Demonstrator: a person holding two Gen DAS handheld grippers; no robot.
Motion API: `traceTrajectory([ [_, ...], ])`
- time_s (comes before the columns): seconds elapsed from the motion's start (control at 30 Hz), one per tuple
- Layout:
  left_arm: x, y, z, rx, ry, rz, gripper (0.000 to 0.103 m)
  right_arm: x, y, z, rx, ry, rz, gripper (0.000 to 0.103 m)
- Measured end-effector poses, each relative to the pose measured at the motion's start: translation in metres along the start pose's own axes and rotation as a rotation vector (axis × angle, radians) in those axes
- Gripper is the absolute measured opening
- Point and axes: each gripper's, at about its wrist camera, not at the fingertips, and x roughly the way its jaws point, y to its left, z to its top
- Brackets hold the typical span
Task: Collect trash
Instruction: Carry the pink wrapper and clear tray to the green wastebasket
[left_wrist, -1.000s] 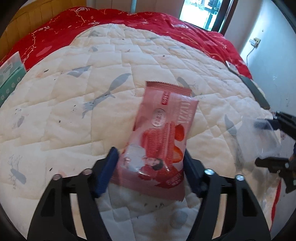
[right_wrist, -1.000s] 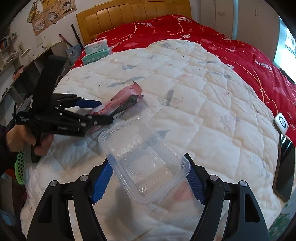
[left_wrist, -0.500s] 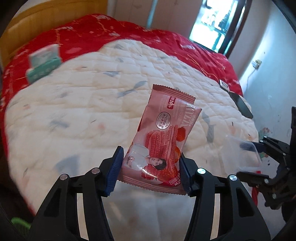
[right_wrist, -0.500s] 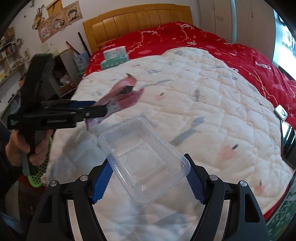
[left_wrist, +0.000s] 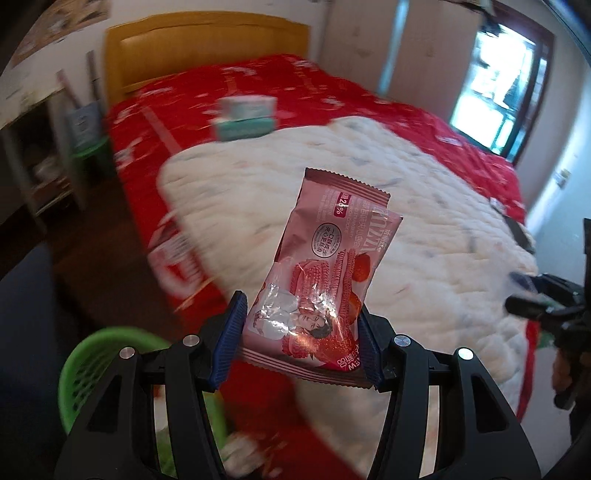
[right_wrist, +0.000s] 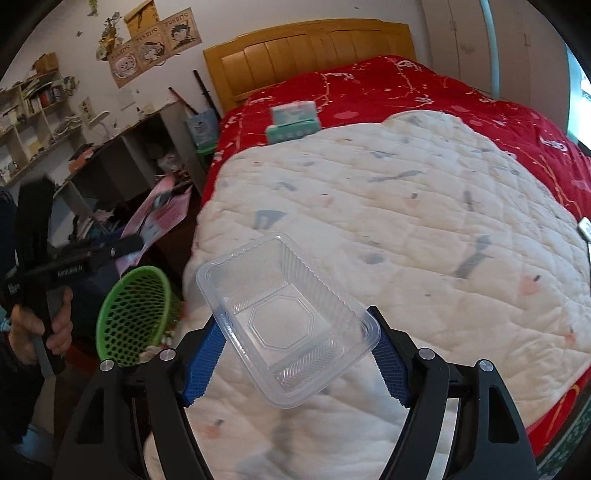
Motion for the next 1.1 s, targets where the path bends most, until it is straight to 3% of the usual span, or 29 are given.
traceTrajectory([
  [0.2,-0.019,0.063,-0.038,-0.109,0.033,0.117,0.055,0.007,0.029,0.002,-0.020,0.004,0.043,0.072],
  [0.47,-0.022,0.116,-0.085,-0.249,0.109,0.198,0.057,0.018,0.059,0.000,-0.059,0.027,0.078,0.072],
  [0.77,-0.032,0.149,-0.120,-0.358,0.145,0.226,0.075,0.037,0.097,0.000,-0.105,0.065,0.144,0.072],
  [1.1,-0.055,0.171,-0.143,-0.430,0.132,0.235,0.076,0.055,0.139,0.005,-0.171,0.090,0.208,0.072],
])
